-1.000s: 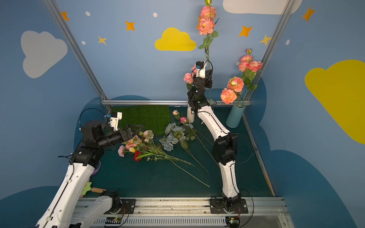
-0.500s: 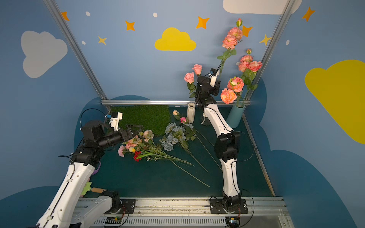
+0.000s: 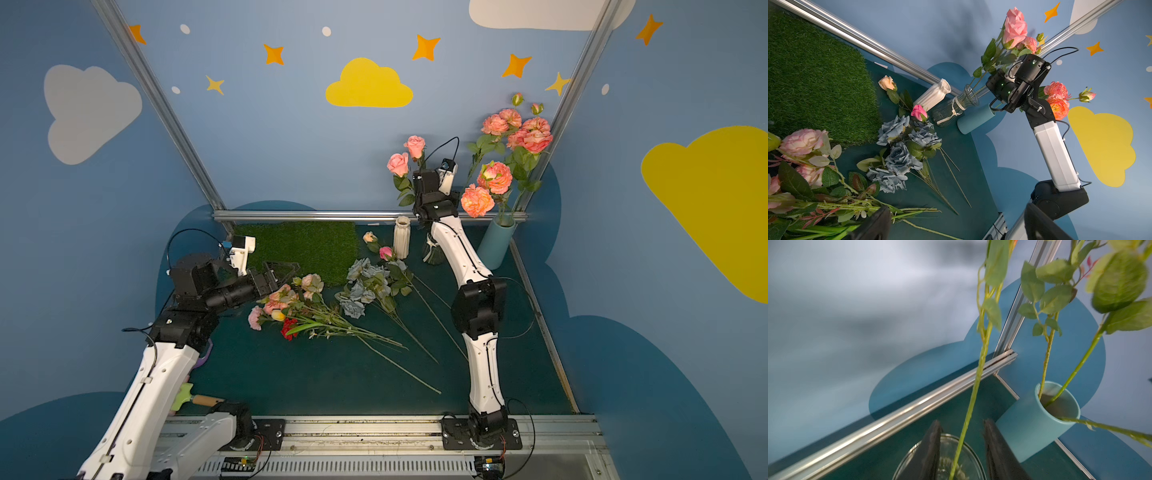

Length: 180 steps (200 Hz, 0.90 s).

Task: Place the pink flowers into the vase
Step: Place the flower in the vase, then pick up the flower at the center of the board.

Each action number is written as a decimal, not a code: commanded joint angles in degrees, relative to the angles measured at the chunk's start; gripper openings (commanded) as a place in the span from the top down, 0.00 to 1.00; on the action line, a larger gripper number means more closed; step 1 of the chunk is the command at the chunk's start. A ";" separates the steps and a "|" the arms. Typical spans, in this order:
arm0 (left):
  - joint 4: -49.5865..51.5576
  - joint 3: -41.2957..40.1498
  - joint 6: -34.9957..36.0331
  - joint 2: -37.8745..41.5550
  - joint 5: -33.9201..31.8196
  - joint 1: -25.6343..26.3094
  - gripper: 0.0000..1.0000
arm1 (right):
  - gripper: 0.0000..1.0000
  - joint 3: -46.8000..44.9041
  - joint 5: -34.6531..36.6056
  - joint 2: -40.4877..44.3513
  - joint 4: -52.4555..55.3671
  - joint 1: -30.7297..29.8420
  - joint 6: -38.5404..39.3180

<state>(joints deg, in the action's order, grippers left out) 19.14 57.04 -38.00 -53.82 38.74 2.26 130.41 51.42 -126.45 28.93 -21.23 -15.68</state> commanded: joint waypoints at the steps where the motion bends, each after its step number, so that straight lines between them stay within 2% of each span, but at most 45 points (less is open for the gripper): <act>1: -1.40 -0.68 -0.25 1.06 1.17 -0.24 0.00 | 0.63 -2.86 -1.25 5.57 5.96 -2.03 -0.60; 48: -1.70 -0.69 -0.50 1.44 1.52 -0.49 0.00 | 0.64 -13.19 -3.30 13.40 11.79 -4.02 -1.83; 103: -1.53 -0.70 -0.68 1.45 1.44 -0.67 0.00 | 0.65 -25.22 -5.01 20.39 21.02 -5.02 -7.96; 123: -1.49 -0.79 -0.78 1.35 1.42 -0.68 0.00 | 0.65 -28.66 -3.45 21.92 23.71 -5.58 -9.93; 152: -1.47 -0.83 -0.89 1.26 1.39 -0.82 0.00 | 0.66 -33.52 -4.58 23.72 24.05 -6.23 -10.02; 180: -1.60 -0.96 -1.03 1.30 1.34 -1.29 0.00 | 0.67 -37.52 -9.94 23.86 20.72 -7.69 -7.56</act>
<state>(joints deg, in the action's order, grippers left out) 18.70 56.64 -39.05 -52.86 39.27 1.56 95.07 45.65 -104.62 50.50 -27.64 -24.01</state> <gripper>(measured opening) 0.996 0.332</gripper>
